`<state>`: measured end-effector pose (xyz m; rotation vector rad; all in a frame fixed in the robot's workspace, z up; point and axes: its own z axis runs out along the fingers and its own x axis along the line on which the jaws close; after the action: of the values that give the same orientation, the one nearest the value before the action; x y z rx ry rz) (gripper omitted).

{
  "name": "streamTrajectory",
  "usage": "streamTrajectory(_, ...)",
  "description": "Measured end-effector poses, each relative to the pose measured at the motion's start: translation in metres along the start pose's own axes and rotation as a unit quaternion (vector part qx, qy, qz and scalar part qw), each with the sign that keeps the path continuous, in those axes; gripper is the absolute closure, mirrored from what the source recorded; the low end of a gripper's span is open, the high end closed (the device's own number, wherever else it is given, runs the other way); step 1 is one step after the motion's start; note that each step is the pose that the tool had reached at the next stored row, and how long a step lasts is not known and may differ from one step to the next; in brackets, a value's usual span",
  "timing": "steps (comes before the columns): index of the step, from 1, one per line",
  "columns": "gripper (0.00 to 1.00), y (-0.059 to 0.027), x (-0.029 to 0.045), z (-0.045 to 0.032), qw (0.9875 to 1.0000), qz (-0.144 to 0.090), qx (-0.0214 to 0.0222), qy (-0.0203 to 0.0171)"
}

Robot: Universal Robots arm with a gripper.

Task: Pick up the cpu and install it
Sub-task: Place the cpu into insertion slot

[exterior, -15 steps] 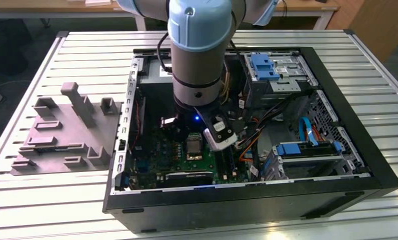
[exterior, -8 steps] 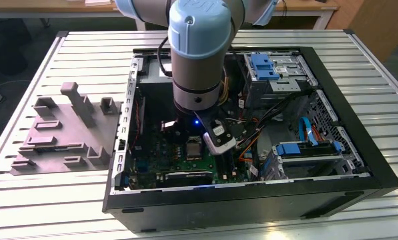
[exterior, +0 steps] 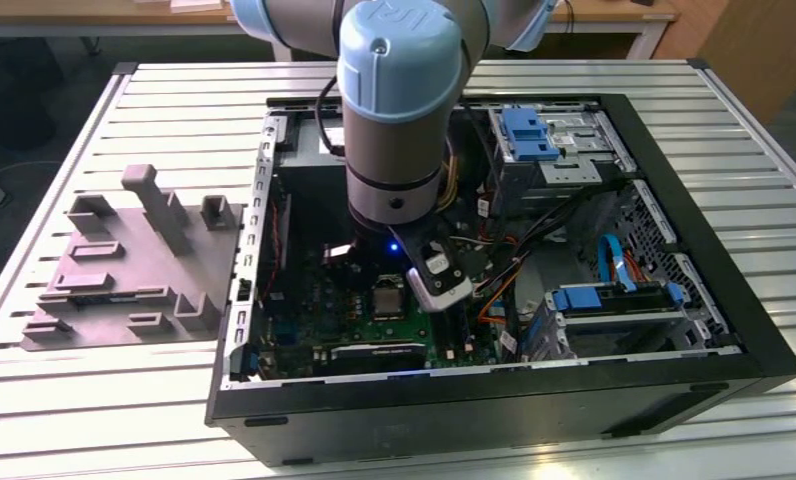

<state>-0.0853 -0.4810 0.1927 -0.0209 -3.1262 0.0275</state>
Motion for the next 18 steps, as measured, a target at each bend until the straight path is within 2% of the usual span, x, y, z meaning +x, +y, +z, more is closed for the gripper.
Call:
streamTrajectory(9, 0.53, -0.0005, -0.0001, 0.0059, 1.0000, -0.002, 0.0004, 0.0005)
streamTrajectory(18, 0.53, -0.0005, -0.0001, 0.0063, 1.0000, -0.002, 0.0002, 0.0004)
